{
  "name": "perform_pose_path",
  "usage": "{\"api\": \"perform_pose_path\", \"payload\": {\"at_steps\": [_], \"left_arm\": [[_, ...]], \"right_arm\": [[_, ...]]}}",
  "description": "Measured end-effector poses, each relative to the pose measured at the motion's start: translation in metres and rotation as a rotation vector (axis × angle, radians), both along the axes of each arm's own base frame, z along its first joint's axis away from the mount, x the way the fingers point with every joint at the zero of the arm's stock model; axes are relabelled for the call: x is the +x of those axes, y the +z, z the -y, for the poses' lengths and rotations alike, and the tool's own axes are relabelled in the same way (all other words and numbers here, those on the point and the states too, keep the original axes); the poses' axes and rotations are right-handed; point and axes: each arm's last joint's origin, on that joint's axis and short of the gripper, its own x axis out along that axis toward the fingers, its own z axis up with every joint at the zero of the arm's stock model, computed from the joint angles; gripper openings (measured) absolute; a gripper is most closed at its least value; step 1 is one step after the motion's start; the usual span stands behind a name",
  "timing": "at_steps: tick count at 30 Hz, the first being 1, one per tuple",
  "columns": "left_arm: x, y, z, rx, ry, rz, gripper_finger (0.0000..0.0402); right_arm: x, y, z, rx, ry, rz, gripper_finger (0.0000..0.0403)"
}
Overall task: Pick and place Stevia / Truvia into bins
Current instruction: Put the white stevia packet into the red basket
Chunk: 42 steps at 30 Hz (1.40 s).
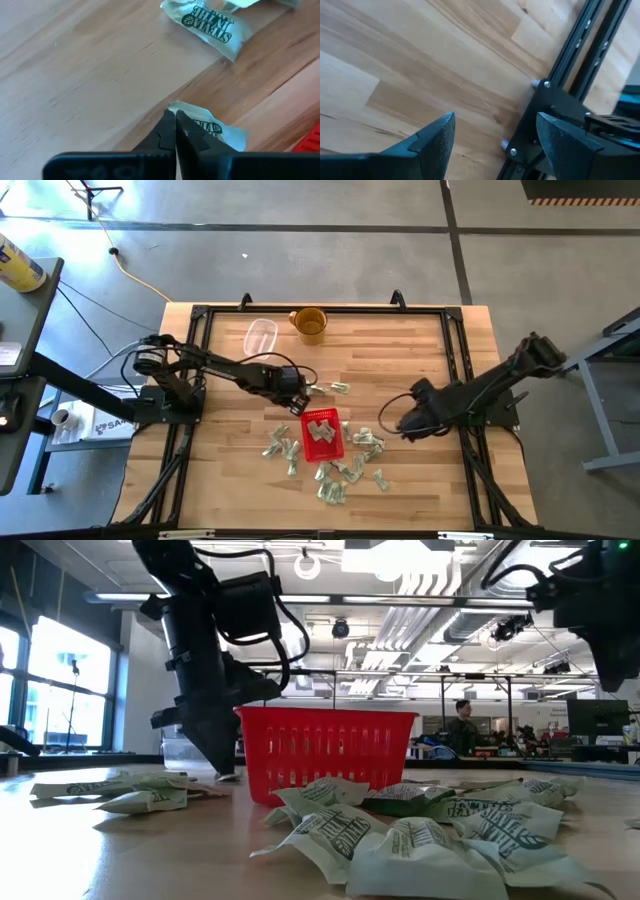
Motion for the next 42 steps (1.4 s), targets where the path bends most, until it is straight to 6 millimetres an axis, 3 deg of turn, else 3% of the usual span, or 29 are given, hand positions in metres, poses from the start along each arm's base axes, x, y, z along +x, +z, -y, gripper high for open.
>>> {"api": "perform_pose_path", "payload": {"at_steps": [5,9,12,15,17,20,25,28,37,42], "left_arm": [[-0.004,0.026,0.000,0.018,-0.033,-0.079,0.0020],[0.010,0.075,0.000,0.047,-0.080,0.033,0.0020],[0.024,0.100,0.011,0.076,-0.174,0.103,0.0020],[0.041,0.128,0.032,0.105,-0.353,0.280,0.0020],[0.050,0.137,0.046,0.098,-0.418,0.377,0.0020],[0.062,0.133,0.063,0.077,-0.421,0.400,0.0028],[0.072,0.086,0.078,-0.031,-0.353,0.233,0.0046],[0.077,0.077,0.091,-0.136,-0.312,0.248,0.0061],[0.068,0.086,0.113,-0.081,-0.292,0.278,0.0146],[0.056,0.095,0.115,-0.135,-0.316,0.219,0.0190]], "right_arm": [[-0.016,0.001,0.007,-0.009,-0.009,0.065,0.0270],[-0.026,-0.003,0.013,-0.021,0.017,0.073,0.0270],[-0.032,-0.010,0.015,-0.008,0.039,0.090,0.0270],[-0.032,-0.021,0.015,0.044,0.081,0.159,0.0270],[-0.031,-0.030,0.014,0.100,0.119,0.216,0.0270],[-0.029,-0.044,0.013,0.166,0.181,0.298,0.0270],[-0.025,-0.056,0.012,0.165,0.282,0.388,0.0270],[-0.018,-0.052,0.010,0.121,0.387,0.422,0.0270],[0.005,-0.052,-0.008,0.263,0.806,0.491,0.0271],[0.024,-0.064,-0.014,0.199,0.833,0.537,0.0271]]}}
